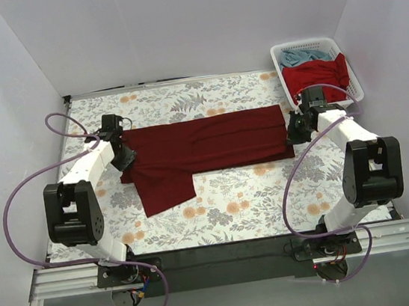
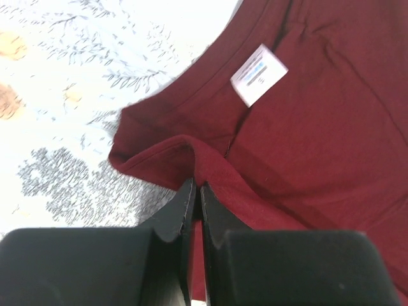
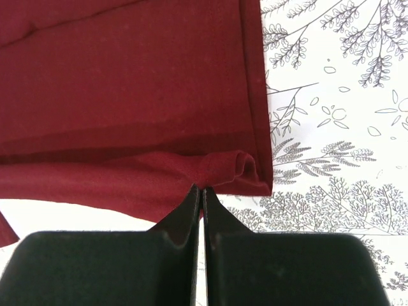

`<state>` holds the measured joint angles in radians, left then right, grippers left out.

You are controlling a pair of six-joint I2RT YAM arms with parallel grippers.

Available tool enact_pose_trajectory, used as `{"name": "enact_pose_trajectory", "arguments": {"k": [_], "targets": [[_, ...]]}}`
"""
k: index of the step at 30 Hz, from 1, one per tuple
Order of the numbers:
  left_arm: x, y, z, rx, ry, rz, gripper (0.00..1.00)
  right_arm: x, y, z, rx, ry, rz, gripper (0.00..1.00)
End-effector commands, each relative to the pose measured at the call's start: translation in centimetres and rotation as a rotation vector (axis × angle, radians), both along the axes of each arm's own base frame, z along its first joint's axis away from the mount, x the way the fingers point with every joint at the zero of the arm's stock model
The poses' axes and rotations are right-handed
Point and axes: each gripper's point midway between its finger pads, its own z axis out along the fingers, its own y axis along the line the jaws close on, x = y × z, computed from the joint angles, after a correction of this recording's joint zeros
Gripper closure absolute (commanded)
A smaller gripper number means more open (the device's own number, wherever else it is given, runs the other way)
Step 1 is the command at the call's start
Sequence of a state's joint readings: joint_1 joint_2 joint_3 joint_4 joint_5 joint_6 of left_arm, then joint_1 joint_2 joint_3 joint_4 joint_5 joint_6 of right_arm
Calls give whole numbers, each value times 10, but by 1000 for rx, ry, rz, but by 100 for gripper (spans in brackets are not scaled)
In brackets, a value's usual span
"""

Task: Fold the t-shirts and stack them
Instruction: Fold the tshirt

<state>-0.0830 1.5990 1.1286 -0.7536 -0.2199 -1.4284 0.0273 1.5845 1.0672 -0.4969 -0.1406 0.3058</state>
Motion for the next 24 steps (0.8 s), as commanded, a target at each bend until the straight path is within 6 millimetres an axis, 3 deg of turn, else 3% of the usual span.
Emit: {"name": "enact_pose_trajectory", "arguments": {"k": [1,10,24], "targets": [[21,3,9,3,-46,-3,100,15,-4,1,-23,-22,7,99],[32,4,-4,15,-32,2,100,16,-10,-18,-50,0,-10,99],[43,4,15,18,-93,-4,100,31,-12,-2,-55,-54,-32,98]]}}
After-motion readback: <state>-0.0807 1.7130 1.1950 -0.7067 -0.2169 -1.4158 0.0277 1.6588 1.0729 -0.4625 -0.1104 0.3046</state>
